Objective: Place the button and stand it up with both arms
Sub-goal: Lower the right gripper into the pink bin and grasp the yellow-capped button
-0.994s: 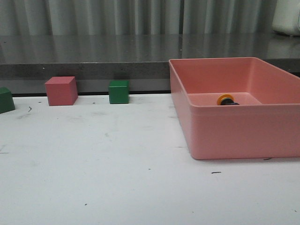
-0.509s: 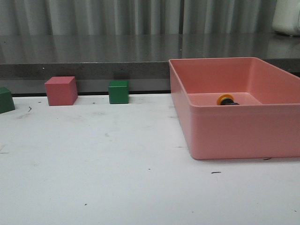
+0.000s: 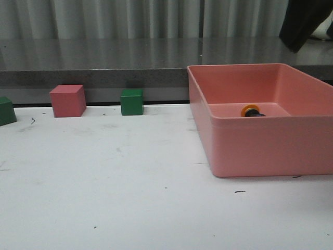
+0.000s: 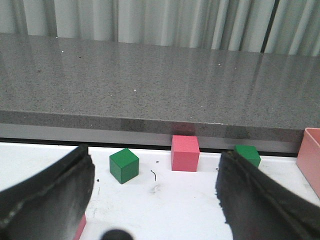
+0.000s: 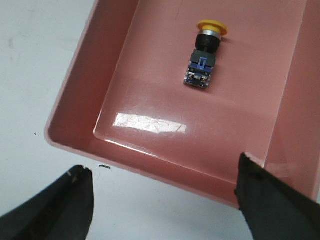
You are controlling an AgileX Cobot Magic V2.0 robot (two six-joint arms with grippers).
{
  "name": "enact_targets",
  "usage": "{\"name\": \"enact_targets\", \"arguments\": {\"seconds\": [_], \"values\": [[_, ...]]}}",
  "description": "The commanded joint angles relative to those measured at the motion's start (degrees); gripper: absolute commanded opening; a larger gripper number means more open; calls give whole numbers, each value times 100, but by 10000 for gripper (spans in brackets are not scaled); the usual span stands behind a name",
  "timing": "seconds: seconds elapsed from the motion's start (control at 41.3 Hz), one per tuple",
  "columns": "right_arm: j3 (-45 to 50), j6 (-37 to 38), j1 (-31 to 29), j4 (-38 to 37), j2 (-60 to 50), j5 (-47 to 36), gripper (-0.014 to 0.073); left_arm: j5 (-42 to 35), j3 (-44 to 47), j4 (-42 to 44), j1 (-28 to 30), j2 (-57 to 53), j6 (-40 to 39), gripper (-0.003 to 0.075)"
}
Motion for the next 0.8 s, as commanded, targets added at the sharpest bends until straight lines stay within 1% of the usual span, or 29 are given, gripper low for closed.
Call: {"name": "enact_targets", "arguments": {"seconds": [0.0, 0.17, 0.388, 0.461, 0.557, 0.776], "values": [[-461, -67, -1, 41, 285, -101, 601, -491, -190, -24, 8, 82, -33, 491], [-1026, 87, -1, -54, 1053, -15, 562, -491, -190, -24, 8, 82, -33, 491], [-1801, 762, -1, -671, 1973, 209, 559, -491, -190, -24, 8, 82, -33, 491], [-2047, 945, -1, -775, 2256, 246, 559, -491, -190, -24, 8, 82, -33, 491], [-2306, 1108, -1, -786, 2564, 270, 559, -491, -190, -24, 8, 82, -33, 491], [-2788, 1212, -1, -786, 3222, 407, 559, -491, -190, -24, 8, 82, -33, 490]]}}
